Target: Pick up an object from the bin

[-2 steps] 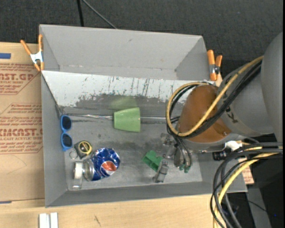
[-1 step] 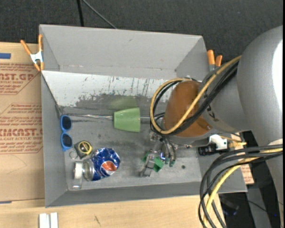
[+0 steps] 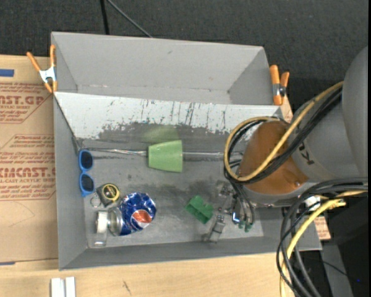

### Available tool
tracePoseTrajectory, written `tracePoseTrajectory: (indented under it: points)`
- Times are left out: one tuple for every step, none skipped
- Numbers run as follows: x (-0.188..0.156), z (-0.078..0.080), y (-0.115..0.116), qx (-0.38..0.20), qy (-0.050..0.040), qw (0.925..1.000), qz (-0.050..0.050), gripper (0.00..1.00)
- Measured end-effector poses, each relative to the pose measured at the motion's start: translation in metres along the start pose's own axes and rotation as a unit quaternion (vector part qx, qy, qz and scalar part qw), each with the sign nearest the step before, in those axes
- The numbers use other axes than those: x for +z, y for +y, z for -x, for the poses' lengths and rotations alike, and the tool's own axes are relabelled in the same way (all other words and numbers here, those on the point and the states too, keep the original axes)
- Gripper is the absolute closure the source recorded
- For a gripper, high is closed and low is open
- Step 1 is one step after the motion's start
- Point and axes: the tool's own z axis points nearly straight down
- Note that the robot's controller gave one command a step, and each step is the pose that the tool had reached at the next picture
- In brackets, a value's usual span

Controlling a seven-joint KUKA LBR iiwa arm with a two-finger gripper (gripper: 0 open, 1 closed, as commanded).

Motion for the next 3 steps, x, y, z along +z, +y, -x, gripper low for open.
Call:
tracePoseTrajectory:
  points:
    - [-0.001, 0.017, 0.085, -0.026, -0.0005, 0.9996, 0.004, 0.00]
    - [0.000, 0.035, -0.018, -0.015, 0.0009, 0.9999, -0.001, 0.00]
    - [-0.005, 0.006, 0.076, -0.098, 0.0007, 0.9952, 0.003, 0.00]
